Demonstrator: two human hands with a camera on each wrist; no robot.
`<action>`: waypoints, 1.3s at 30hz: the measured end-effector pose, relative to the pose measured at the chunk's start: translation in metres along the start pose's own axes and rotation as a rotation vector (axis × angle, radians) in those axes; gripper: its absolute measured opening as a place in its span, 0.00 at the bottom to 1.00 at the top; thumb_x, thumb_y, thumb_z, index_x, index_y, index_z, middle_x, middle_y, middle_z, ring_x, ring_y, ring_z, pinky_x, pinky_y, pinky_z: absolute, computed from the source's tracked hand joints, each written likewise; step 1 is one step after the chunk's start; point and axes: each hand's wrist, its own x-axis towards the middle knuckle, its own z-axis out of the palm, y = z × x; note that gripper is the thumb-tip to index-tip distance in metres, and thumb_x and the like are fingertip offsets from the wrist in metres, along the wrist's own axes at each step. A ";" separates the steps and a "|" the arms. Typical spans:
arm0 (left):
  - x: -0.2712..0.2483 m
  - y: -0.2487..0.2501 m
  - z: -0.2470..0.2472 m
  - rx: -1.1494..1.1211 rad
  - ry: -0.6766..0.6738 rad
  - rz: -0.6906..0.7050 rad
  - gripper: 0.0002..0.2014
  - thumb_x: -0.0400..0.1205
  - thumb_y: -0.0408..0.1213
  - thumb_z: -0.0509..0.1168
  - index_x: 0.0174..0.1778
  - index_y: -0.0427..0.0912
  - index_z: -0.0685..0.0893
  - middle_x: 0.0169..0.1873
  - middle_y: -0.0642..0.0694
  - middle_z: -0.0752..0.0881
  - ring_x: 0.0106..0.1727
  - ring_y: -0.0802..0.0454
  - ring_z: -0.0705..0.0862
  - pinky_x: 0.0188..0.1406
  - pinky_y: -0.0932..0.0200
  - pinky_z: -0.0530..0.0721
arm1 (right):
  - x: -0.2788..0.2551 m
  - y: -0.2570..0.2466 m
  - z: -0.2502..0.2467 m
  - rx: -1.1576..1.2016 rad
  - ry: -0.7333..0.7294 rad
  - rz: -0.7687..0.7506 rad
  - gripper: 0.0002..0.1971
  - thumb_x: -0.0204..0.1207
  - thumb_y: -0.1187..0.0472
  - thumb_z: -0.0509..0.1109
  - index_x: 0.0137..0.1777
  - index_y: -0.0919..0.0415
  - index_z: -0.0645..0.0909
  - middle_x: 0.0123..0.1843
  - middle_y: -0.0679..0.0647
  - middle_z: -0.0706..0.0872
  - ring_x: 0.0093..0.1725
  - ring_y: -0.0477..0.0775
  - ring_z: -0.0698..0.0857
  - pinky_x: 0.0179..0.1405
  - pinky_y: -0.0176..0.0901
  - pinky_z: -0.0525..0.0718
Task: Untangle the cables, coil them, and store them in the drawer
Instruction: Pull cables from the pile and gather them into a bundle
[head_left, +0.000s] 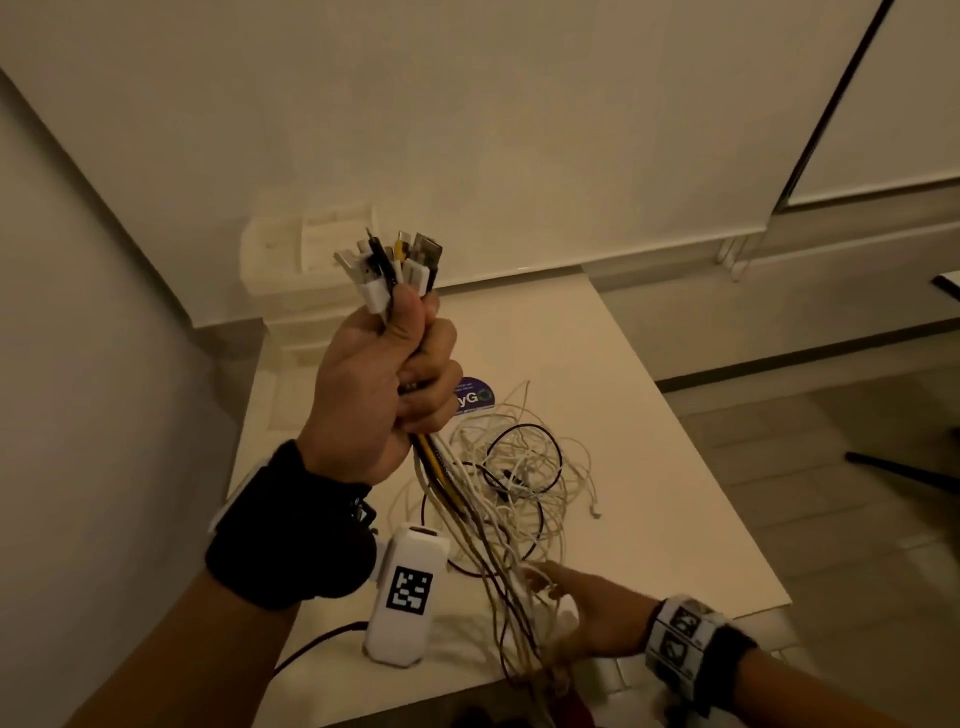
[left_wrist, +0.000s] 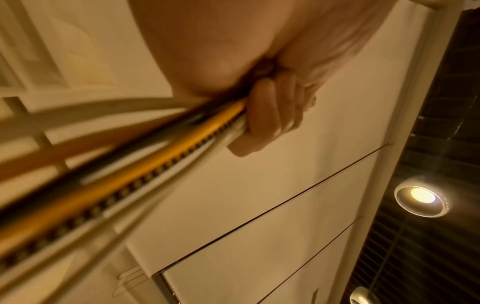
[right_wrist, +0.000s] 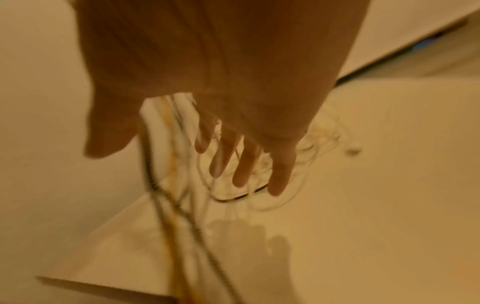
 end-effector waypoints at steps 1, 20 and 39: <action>0.001 -0.004 0.001 -0.006 -0.004 -0.015 0.17 0.78 0.52 0.66 0.40 0.43 0.69 0.21 0.54 0.67 0.16 0.60 0.57 0.14 0.69 0.56 | -0.004 0.008 -0.018 -0.031 -0.057 0.064 0.39 0.70 0.55 0.80 0.78 0.44 0.64 0.65 0.39 0.76 0.63 0.46 0.78 0.62 0.38 0.77; 0.031 -0.044 0.012 0.221 0.229 -0.027 0.26 0.73 0.59 0.71 0.34 0.43 0.66 0.22 0.52 0.66 0.19 0.59 0.63 0.17 0.65 0.66 | 0.082 0.096 -0.107 -0.744 0.413 0.133 0.17 0.82 0.65 0.59 0.69 0.56 0.76 0.68 0.55 0.76 0.65 0.60 0.77 0.59 0.51 0.80; 0.051 -0.054 0.006 0.231 0.293 0.021 0.24 0.76 0.55 0.70 0.30 0.43 0.67 0.22 0.50 0.65 0.17 0.59 0.61 0.15 0.66 0.62 | 0.107 0.042 -0.124 -0.415 0.600 0.065 0.24 0.83 0.57 0.59 0.78 0.45 0.60 0.60 0.55 0.82 0.58 0.61 0.81 0.45 0.49 0.79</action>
